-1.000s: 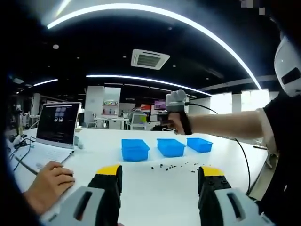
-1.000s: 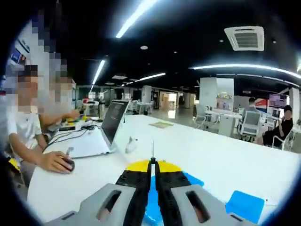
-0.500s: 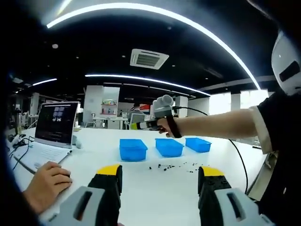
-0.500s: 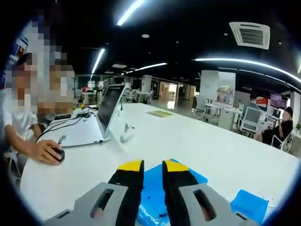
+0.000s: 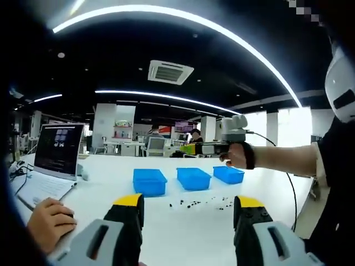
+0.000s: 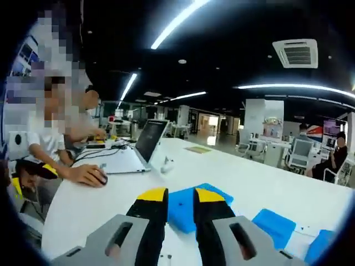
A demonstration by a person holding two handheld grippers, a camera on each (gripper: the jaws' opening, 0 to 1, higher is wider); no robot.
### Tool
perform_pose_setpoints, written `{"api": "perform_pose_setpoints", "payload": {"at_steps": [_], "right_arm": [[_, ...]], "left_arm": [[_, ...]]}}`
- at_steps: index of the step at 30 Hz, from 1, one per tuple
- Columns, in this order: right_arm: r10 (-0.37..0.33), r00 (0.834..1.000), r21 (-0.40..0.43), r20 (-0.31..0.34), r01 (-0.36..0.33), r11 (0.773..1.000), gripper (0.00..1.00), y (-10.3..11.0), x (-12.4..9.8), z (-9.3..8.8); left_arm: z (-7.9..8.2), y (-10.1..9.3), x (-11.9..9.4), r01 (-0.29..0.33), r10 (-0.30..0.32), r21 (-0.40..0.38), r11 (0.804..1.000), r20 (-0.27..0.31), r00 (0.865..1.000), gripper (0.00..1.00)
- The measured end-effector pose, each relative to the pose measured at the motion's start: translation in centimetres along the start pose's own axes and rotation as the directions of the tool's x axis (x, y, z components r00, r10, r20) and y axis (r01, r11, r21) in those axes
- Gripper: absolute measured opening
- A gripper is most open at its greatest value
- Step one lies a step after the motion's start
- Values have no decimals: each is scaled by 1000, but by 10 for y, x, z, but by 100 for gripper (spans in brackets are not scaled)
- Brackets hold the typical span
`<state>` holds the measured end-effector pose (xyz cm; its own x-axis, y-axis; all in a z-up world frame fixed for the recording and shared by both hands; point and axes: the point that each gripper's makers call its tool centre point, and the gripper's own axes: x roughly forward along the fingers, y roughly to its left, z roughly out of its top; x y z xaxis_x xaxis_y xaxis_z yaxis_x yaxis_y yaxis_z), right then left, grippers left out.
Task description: Pick up the resistors one by one and place each resistor into its matching bin, sorting the parts by color and model until every resistor is separated into the correct bin for its type
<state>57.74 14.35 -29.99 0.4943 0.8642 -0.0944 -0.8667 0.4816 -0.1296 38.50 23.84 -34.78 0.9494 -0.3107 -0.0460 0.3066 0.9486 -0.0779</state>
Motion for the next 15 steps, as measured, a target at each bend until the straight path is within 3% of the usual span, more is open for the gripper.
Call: {"api": "perform_pose_setpoints", "payload": {"at_steps": [4, 8, 11, 12, 15], "right_arm": [[-36, 998, 15, 52, 35, 999, 22, 7, -67, 1], [-151, 984, 89, 91, 143, 986, 25, 6, -141, -10], [-224, 970, 98, 91, 216, 972, 29, 2, -179, -21], [-288, 954, 89, 88, 281, 956, 31, -3, -200, -28], [-393, 918, 11, 47, 393, 920, 35, -7, -242, -49]], "left_arm": [[3, -5, 8, 25, -25, 10, 1000, 6, 1000, 66], [8, -7, 13, 42, -42, 15, 999, 13, 999, 66], [9, -9, 17, 53, -53, 22, 998, 14, 998, 66], [10, -10, 18, 58, -59, 28, 998, 14, 998, 66], [11, -12, 20, 71, -72, 30, 997, 15, 997, 66]]}}
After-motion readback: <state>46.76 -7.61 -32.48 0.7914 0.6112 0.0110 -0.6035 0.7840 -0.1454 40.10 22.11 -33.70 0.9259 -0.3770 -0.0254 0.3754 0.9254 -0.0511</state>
